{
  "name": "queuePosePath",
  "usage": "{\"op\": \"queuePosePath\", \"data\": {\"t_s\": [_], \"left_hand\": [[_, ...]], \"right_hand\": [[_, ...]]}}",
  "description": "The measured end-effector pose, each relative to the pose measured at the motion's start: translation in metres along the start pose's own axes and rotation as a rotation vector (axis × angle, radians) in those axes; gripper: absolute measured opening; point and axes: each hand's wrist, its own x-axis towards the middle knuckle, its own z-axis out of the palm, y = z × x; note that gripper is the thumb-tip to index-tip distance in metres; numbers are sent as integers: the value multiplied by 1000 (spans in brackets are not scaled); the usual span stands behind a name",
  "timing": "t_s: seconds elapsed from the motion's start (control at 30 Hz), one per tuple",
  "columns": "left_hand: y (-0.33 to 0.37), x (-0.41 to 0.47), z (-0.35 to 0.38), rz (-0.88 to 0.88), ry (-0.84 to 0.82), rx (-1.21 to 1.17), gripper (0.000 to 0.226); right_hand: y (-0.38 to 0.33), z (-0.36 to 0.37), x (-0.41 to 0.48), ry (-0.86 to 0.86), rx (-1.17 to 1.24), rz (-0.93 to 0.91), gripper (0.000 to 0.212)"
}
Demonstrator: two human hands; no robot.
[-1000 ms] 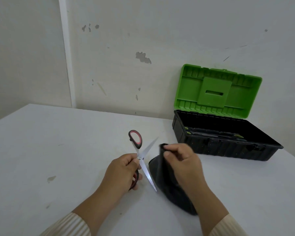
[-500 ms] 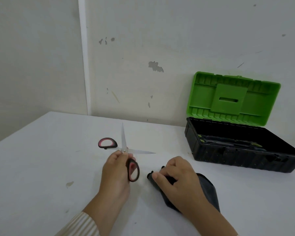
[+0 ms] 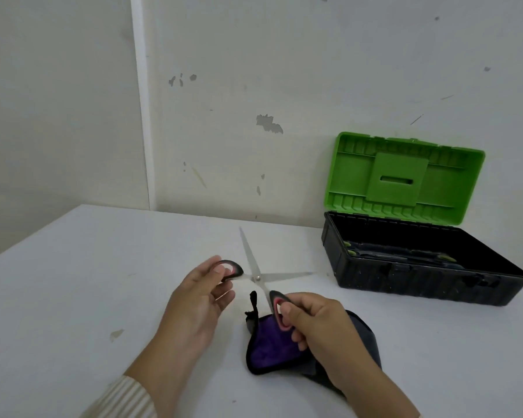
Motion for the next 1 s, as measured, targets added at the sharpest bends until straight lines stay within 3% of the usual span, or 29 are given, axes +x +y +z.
{"op": "queuePosePath", "data": {"t_s": [0.17, 0.27, 0.43, 0.53, 0.6, 0.7, 0.9, 1.0], "left_hand": [[-11, -18, 11, 17, -134, 370, 7], [-24, -28, 19, -44, -245, 419, 9], [-26, -28, 19, -91, -243, 403, 10], [-28, -28, 20, -97, -238, 390, 8], [-30, -30, 21, -84, -231, 411, 7], [-34, -34, 22, -4, -228, 527, 7], [-42, -55, 35, 323, -305, 880, 10], [-50, -63, 53, 329, -346, 902, 5]], "right_hand": [[-2, -5, 4, 122, 177, -1, 13], [-1, -5, 4, 121, 218, -5, 12], [3, -6, 6, 91, 195, 13, 11], [6, -6, 10, 186, -77, -42, 9], [9, -8, 12, 294, -316, -103, 26], [2, -9, 10, 339, -344, -144, 33], [-6, -22, 9, 395, -69, -80, 18], [-9, -40, 6, 439, -91, -104, 4]]}}
